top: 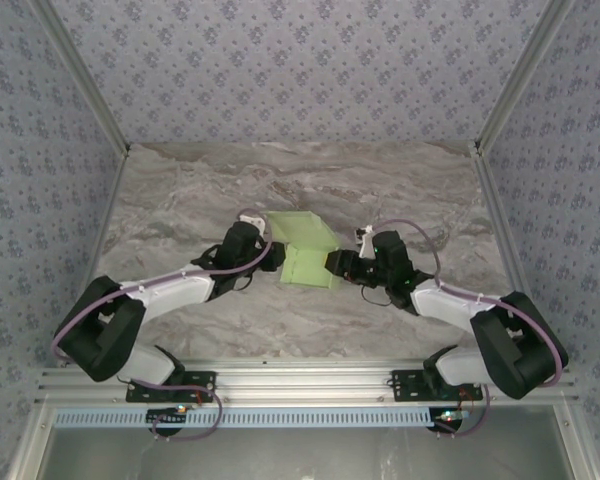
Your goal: Fold the paper box
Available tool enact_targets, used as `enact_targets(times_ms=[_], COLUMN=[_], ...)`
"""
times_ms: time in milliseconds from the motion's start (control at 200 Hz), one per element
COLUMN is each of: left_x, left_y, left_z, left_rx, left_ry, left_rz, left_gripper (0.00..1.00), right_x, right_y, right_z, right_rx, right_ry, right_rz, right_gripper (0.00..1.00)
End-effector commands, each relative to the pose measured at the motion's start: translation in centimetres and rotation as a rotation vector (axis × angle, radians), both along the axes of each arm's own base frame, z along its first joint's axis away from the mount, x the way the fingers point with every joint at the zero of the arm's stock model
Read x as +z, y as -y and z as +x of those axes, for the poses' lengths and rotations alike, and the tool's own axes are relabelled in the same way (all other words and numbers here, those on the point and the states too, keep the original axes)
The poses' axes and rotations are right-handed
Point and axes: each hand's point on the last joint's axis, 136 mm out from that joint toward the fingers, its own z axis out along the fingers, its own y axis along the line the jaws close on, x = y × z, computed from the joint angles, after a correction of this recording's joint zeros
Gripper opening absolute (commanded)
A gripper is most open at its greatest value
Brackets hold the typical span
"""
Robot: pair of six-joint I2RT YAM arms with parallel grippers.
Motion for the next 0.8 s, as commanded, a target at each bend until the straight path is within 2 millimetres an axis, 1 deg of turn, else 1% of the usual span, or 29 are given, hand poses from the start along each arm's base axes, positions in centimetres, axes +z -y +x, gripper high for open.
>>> enact_targets(times_ms=[0,85,180,260,345,395,445,505,530,570,670,800], left_x=[-0.8,-1.5,-2.1,-2.5,-3.0,-3.2,-3.4,-3.7,-3.8,-4.0,-4.3,-4.9], left_y=[0.6,1.2,1.4,1.5,1.4,1.7,2.0,2.1,2.2,2.1,1.9,1.5], left_z=[-0.7,-0.9,-0.8,-0.4,0.0,0.1,0.2,0.3,0.4,0.5,0.6,0.4], left_rx=[-0.054,-0.077,-0.067,-0.056,-0.044,-0.050,-0.054,-0.053,-0.051,-0.046,-0.036,-0.028], left_ry=[-0.030,-0.056,-0.064,-0.065,-0.065,-0.063,-0.063,-0.069,-0.071,-0.072,-0.065,-0.058], left_rz=[0.003,-0.015,-0.021,-0.004,0.064,0.078,0.078,0.084,0.090,0.099,0.138,0.207], left_gripper=[0.40,0.45,0.45,0.43,0.40,0.39,0.35,0.27,0.23,0.19,0.14,0.11], right_x=[0.8,0.9,1.3,1.4,1.6,1.7,1.6,1.5,1.5,1.4,1.4,1.6], right_y=[-0.6,-0.8,-1.1,-1.3,-1.4,-1.6,-1.7,-1.9,-2.0,-2.1,-2.4,-3.0], right_z=[0.4,0.4,0.5,0.3,0.2,0.0,-0.1,-0.3,-0.4,-0.6,-0.8,-1.1], right_rx=[0.010,0.018,0.024,0.032,0.031,0.034,0.038,0.045,0.045,0.050,0.054,0.070], right_ry=[0.032,0.038,0.043,0.046,0.048,0.051,0.053,0.054,0.056,0.055,0.056,0.065], right_rz=[-0.013,-0.019,-0.017,-0.018,-0.019,-0.020,-0.029,-0.039,-0.040,-0.044,-0.048,-0.047], right_gripper=[0.36,0.36,0.37,0.37,0.37,0.37,0.37,0.36,0.37,0.37,0.37,0.37])
